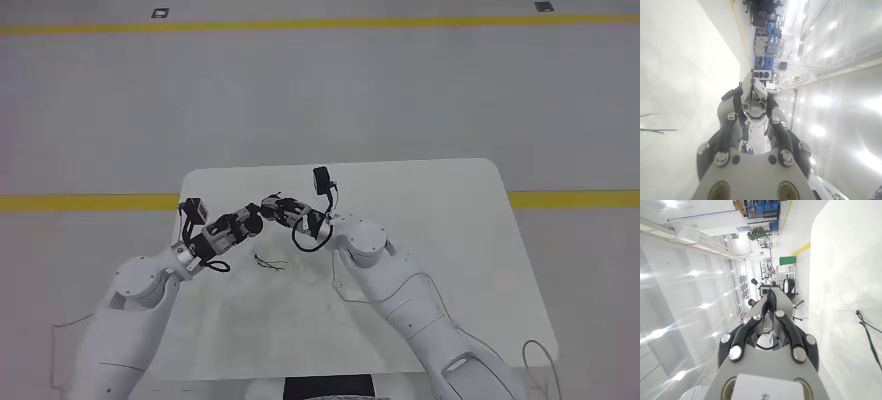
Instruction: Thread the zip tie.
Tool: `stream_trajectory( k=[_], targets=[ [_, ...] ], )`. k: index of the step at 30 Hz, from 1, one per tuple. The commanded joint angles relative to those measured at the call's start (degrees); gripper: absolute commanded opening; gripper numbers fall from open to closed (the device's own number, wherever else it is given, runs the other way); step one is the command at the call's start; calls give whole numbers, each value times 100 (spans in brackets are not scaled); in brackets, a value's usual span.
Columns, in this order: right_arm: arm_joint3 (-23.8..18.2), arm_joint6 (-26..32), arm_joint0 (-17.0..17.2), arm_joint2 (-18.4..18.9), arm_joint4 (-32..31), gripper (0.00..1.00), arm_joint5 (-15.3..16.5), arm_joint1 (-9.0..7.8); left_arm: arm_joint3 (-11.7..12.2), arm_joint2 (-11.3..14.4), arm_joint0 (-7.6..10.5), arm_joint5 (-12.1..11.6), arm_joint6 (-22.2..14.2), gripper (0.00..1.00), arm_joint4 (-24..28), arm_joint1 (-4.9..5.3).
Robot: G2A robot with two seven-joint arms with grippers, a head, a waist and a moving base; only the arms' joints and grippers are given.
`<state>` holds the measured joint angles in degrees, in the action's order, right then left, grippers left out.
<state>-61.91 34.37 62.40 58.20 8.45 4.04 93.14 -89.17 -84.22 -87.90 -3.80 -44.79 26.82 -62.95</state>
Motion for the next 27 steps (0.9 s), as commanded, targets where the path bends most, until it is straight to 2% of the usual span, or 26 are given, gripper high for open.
stream_trajectory(
  k=[1,3,10,16,19,20,27],
  targets=[
    [-2,2,-4,-8,8,0,-10,-6,8,9,7,1,2,22,2,5],
    [-5,6,-7,-18,14,0,-15,-11,12,17,12,1,6,18,3,10],
    [-34,9,-6,-51,25,0,-25,-34,7,28,3,-61,27,17,19,29],
    [-58,17,-5,-71,43,0,-31,-55,5,46,-1,-98,19,11,41,45],
    [-63,25,-9,-82,54,0,-29,-64,11,58,7,-65,-16,5,56,54],
    [-64,23,-10,-84,49,0,-21,-68,16,60,12,-57,-22,0,59,57],
    [-76,51,-23,-108,60,0,19,-91,38,94,38,-45,-20,0,55,75]
  ],
)
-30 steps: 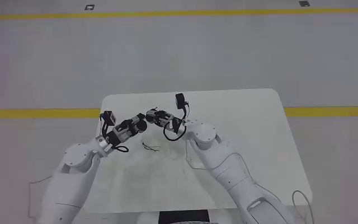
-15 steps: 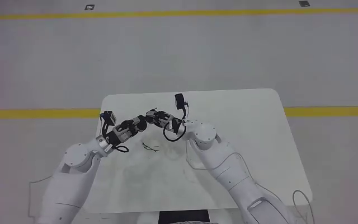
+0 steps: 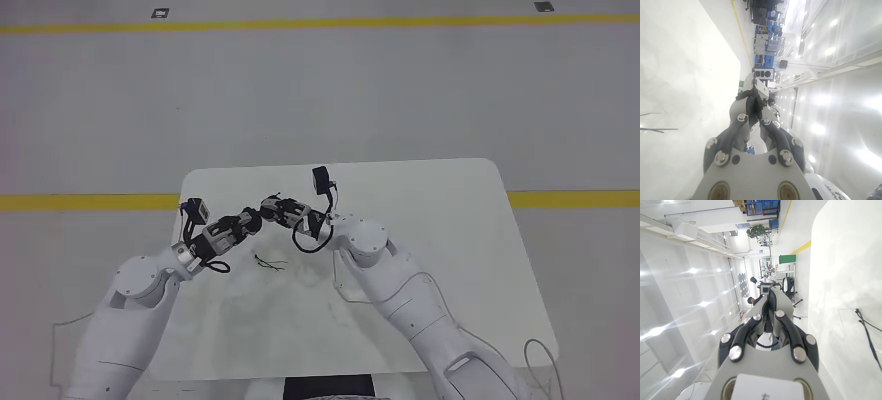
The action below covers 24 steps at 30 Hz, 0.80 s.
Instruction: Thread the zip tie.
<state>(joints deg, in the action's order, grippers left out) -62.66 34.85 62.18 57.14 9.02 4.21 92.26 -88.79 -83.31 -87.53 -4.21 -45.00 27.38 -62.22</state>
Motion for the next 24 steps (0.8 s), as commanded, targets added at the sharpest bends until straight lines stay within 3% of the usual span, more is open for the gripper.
stream_trajectory(
  k=[1,2,3,14,18,23,24],
  targets=[
    [0,17,-5,-7,14,0,-1,-5,2,6,3,-11,3,0,0,5],
    [3,19,-8,-7,25,41,-5,-8,3,4,2,-18,0,0,4,8],
    [3,-7,-2,0,54,100,-5,-9,3,1,0,-26,-7,0,9,11],
    [-173,145,117,247,179,100,113,-122,-15,-165,-48,-42,-249,0,100,76],
    [-79,902,102,442,511,100,229,-204,49,-327,-32,97,-758,0,315,130],
    [436,2090,-159,569,1004,100,507,-268,306,-534,104,507,-1662,0,740,209],
    [436,2090,-159,569,1004,100,507,-268,384,-583,138,582,-1730,0,831,219]
  ],
)
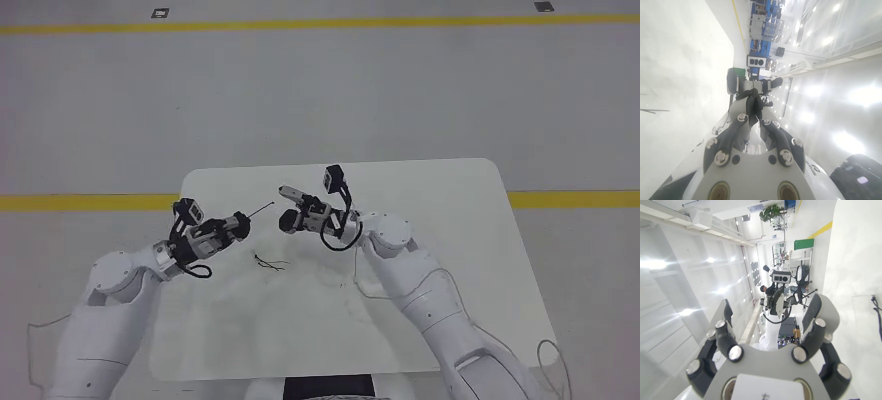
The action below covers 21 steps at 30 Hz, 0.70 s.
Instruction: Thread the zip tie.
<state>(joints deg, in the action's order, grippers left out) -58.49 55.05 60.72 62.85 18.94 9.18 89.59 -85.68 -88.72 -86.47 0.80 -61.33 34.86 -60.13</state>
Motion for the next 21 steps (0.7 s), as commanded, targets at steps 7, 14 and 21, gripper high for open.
stream_trajectory(
  k=[7,14,21],
  targets=[
    [18,70,-14,-2,11,100,10,-1,130,-131,102,17,42,0,-69,34],
    [3,178,78,57,222,100,73,-27,257,-58,199,399,-464,0,318,55],
    [981,2282,-356,66,1607,100,174,-5,1051,47,766,981,-1831,0,503,166]
  ],
)
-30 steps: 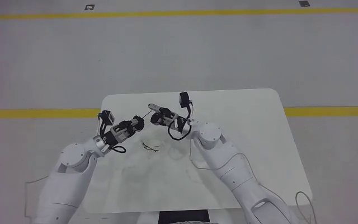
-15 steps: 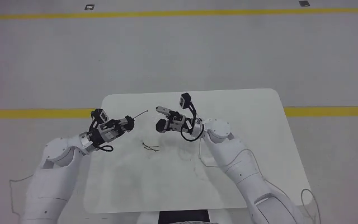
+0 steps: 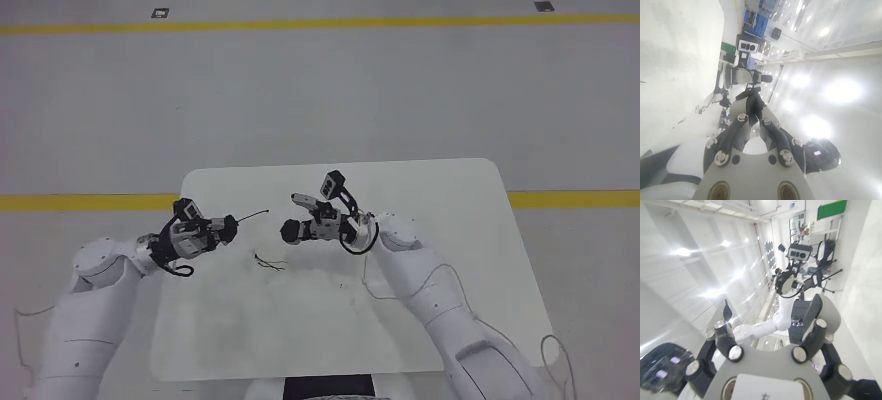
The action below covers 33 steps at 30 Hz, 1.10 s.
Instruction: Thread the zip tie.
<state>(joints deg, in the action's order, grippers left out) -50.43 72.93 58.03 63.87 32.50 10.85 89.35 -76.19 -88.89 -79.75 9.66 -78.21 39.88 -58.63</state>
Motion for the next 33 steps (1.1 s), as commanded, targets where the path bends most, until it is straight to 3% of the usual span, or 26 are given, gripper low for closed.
stream_trajectory(
  k=[1,3,8,11,14,22,29,33],
  targets=[
    [360,671,-168,-78,392,100,-22,31,78,182,139,161,-144,0,-11,39],
    [360,671,-168,-78,392,100,-22,31,142,236,200,79,-144,0,-85,95],
    [360,671,-168,-78,392,100,-22,31,142,236,200,79,-144,0,-85,95],
    [249,450,-33,-92,515,100,-103,33,70,345,174,106,68,0,-62,86],
    [283,269,-31,-107,587,100,-76,38,113,415,219,193,-15,0,33,94],
    [660,-92,-315,-290,527,100,219,104,233,505,335,209,-144,0,56,144],
    [660,-92,-315,-290,527,100,219,104,233,505,335,209,-144,0,56,144],
    [374,-484,-218,-355,292,100,132,84,233,505,335,209,-144,0,56,144]
  ],
)
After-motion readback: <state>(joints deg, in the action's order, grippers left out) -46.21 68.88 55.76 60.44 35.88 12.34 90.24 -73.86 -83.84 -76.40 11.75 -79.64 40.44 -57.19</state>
